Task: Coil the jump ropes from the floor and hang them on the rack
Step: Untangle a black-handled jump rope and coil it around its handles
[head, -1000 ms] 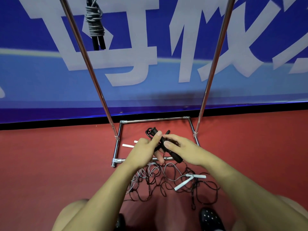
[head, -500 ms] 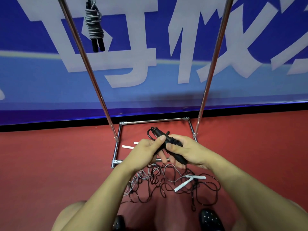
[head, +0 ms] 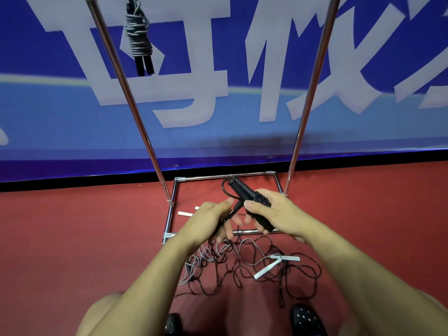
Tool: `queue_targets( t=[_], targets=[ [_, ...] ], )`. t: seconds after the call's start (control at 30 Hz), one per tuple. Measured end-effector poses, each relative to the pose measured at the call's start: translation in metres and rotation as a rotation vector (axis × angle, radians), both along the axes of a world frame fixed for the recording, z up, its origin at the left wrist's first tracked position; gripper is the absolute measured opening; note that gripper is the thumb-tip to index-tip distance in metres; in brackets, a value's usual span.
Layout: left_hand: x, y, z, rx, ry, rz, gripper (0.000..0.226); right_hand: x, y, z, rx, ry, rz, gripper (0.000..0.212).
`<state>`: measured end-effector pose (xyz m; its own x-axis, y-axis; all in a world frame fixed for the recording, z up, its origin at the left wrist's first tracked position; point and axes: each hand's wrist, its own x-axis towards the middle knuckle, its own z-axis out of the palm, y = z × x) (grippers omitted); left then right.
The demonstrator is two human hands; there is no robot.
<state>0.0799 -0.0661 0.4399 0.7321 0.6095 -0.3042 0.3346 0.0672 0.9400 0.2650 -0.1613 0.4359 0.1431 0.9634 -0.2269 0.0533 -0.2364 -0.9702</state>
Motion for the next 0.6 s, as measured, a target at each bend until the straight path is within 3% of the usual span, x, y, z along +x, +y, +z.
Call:
queue_targets(
  t=[0.17,0.37,0.6],
  targets=[
    [0.001,0.002,-0.002,-0.004,0.026,0.004,0.032,0.0,0.002,-0.002,0.032,0.048,-0.021,0.03],
    [-0.002,0.004,-0.005,-0.011,0.135,-0.011,0.044,0.004,0.004,-0.006,0.042,0.043,-0.076,0.028],
    [-0.004,0.007,-0.007,0.115,0.253,0.014,0.048,0.018,0.005,-0.004,-0.074,0.389,-0.067,0.043]
  ],
)
